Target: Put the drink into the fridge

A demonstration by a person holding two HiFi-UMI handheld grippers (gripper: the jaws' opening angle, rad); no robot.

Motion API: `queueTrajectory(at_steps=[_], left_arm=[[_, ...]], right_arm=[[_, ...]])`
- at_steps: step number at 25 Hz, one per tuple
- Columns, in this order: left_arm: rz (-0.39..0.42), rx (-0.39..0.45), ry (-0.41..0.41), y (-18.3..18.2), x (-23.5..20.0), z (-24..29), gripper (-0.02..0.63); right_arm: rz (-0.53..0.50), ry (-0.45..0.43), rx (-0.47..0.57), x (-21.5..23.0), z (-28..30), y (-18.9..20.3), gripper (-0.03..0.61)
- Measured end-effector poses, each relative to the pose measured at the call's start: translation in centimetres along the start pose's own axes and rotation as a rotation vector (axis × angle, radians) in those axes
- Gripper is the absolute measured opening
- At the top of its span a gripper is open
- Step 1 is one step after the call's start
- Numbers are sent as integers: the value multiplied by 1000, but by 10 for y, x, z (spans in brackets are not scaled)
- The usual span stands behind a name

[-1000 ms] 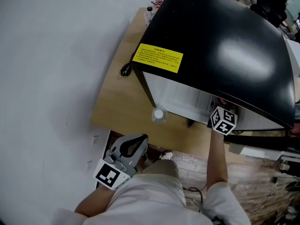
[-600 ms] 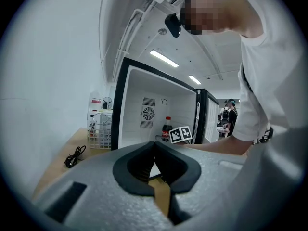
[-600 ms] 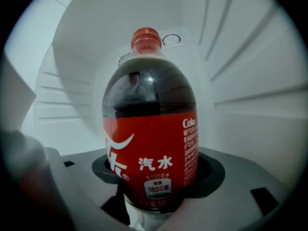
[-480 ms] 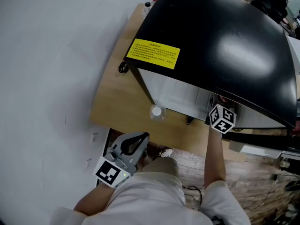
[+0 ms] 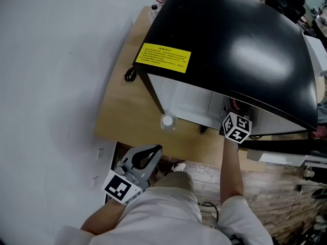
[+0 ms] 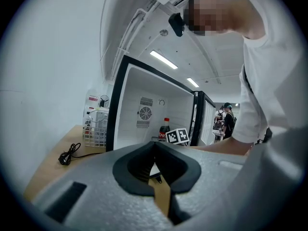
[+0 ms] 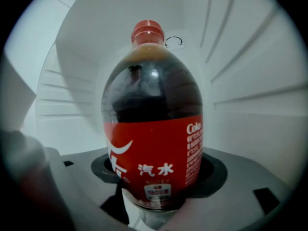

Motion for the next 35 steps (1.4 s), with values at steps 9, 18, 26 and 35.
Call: queueTrajectory(at_steps=[9, 18, 26, 35], left_arm=[[-18, 16, 33, 1, -9, -6, 15], [-30, 25, 95, 4, -20, -7, 15], [-23, 30, 186, 1, -31, -2, 15], [-16, 56, 296, -4, -39, 4, 15]], right_arm=[[-11, 17, -51, 0, -7, -2, 351], [-5, 48, -122, 3, -22, 0, 385], [-15, 75, -147, 5, -46, -4, 393], [-16, 118, -181, 5, -87, -8, 386]])
Point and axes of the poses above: the fingertips, and each gripper's own axes: z forward along the fingers, x to its right, y out of its underside, the point moved 10 cm from there along -z, backward along the fingers, and after that the axes turned 15 degrees about y, right-handed, at the moved point
